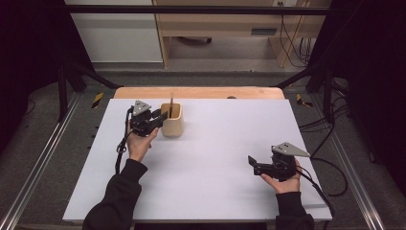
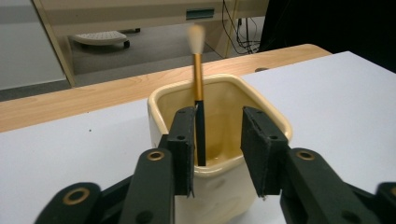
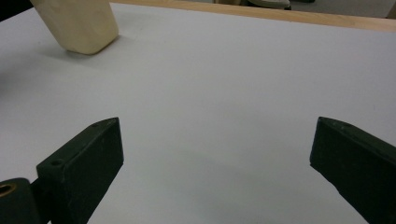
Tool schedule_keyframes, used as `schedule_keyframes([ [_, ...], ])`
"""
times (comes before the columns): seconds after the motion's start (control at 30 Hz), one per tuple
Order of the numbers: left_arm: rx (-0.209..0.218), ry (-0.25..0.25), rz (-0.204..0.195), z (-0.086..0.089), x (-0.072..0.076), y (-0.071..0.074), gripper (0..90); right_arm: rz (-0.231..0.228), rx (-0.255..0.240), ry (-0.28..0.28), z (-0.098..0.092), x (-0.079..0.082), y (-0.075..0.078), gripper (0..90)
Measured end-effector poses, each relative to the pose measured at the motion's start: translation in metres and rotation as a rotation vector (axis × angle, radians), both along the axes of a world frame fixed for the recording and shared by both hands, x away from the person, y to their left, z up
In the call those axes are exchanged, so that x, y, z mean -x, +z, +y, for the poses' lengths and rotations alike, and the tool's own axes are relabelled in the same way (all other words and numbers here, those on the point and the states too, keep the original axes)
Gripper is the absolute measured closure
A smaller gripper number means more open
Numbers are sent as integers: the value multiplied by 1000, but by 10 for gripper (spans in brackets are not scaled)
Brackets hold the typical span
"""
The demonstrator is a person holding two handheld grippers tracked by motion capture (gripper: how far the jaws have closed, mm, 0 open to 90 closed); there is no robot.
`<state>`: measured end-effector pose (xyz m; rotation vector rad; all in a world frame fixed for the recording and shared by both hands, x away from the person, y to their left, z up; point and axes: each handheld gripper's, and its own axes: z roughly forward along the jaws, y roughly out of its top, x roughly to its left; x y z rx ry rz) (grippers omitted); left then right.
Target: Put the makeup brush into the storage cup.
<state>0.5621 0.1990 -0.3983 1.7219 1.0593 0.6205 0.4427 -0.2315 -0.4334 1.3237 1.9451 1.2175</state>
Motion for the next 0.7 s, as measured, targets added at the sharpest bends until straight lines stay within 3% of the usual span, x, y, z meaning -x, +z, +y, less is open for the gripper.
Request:
schedule_keyframes([
  [0.43, 23, -52, 14, 9, 41, 9, 405, -30, -16, -5, -8, 4, 8, 28],
  [0.7, 29, -40, 5, 25, 68, 9, 283, -45, -23, 13, -11, 5, 11, 24],
])
